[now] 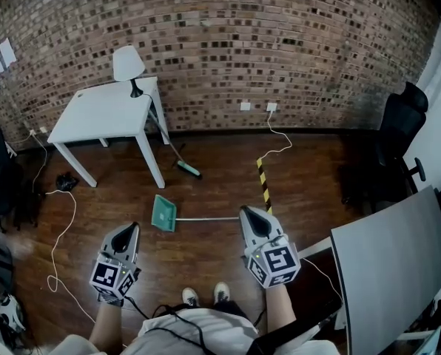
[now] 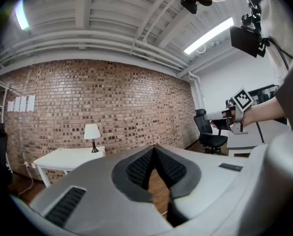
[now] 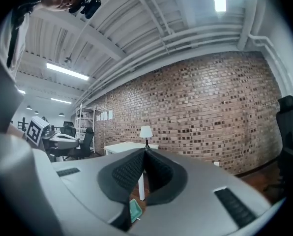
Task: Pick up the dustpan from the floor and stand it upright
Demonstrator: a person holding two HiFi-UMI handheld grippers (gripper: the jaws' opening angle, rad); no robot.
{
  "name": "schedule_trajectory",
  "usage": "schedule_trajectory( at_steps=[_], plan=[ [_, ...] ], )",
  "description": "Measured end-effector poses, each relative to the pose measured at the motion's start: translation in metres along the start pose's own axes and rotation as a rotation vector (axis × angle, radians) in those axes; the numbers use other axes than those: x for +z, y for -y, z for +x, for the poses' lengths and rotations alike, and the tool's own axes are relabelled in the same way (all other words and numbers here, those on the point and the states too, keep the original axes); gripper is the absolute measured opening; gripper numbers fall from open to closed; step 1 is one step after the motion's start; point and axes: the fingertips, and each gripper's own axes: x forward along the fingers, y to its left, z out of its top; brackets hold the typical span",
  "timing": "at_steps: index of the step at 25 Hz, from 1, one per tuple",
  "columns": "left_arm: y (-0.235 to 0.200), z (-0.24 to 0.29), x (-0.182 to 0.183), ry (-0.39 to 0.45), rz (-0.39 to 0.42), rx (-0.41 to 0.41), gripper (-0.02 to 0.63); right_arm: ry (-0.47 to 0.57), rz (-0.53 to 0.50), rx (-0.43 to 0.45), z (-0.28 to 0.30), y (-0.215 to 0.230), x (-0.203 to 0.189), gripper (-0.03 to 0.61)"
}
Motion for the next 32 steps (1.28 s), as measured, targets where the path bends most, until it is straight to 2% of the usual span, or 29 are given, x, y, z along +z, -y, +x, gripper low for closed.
schedule_trajectory(
  at_steps=[6,10,16,17,19,20,26,32],
  plan=[
    [-0.03,0.009,-0.006,0.002,-0.02,-0.015,-0.002,-0.004,0.008,-0.01,0.026,-0.014,-0.001,-0.005],
    [-0.056,0.012,-0.011,0.023,-0.069,-0.001,0.022,0.006,0.119,-0.018,0.041,-0.017,-0.008,-0.005],
    [-0.095,0.032,-0.059,-0.058,-0.15,0.003,0.098,-0.063,0.183,-0.116,0.056,0.006,-0.05,0.022],
    [-0.101,0.037,-0.072,-0.08,-0.156,0.007,0.098,-0.081,0.193,-0.111,0.059,0.01,-0.06,0.051],
    [-0.114,0.049,-0.104,-0.141,-0.165,0.023,0.106,-0.122,0.226,-0.098,0.068,0.018,-0.086,0.159],
    [-0.122,0.056,-0.122,-0.177,-0.169,0.033,0.105,-0.139,0.245,-0.101,0.073,0.024,-0.101,0.173],
    [-0.155,0.116,-0.247,-0.358,-0.24,0.03,0.104,-0.253,0.356,-0.177,0.123,0.077,-0.225,0.187],
    [-0.178,0.185,-0.401,-0.496,-0.222,0.027,0.104,-0.327,0.444,-0.175,0.194,0.119,-0.392,0.196]
  ],
)
